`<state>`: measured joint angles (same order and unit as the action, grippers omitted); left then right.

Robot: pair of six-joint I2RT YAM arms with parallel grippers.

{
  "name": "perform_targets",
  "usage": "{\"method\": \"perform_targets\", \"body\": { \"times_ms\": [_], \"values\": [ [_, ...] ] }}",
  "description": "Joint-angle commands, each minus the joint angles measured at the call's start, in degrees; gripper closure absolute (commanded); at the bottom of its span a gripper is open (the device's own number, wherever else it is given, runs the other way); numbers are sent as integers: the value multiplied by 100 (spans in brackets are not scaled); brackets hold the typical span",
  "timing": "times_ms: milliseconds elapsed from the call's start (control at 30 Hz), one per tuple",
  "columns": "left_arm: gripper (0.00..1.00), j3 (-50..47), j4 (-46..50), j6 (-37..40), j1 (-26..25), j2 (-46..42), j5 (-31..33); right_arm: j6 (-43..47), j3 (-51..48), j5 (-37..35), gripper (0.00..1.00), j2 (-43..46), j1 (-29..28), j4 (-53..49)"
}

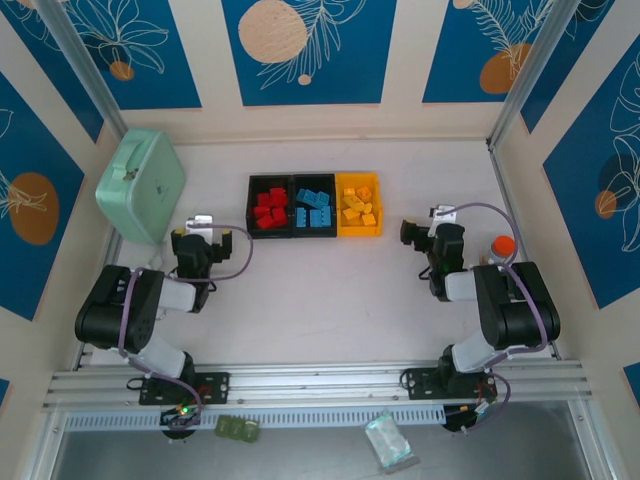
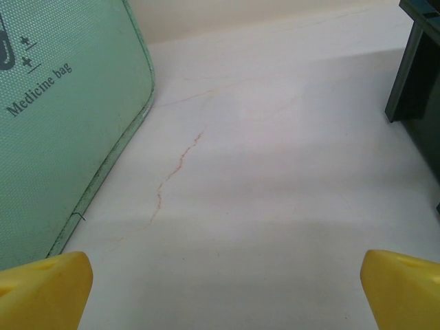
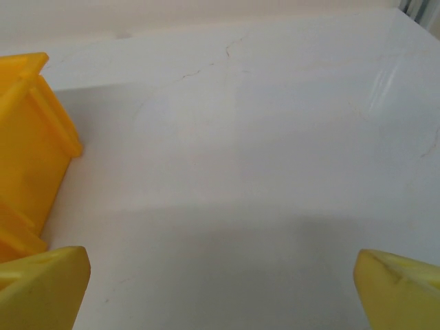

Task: Sort the legos into containers by color
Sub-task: Reset both arms

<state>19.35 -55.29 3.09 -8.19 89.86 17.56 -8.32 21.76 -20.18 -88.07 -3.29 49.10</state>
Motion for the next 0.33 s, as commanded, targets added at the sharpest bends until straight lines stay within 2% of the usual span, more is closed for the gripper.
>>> {"method": "perform_targets", "body": {
  "times_ms": [0, 167, 300],
  "values": [
    [1, 86, -225, -45, 54, 39, -50, 29, 76, 169, 1, 65, 66, 3],
    [1, 78, -247, -37, 49, 49, -38, -29, 122, 399, 1, 84, 187, -124],
    [1, 51, -300, -32, 58, 31, -66, 40, 73, 293, 1, 80, 99, 0]
  ]
}}
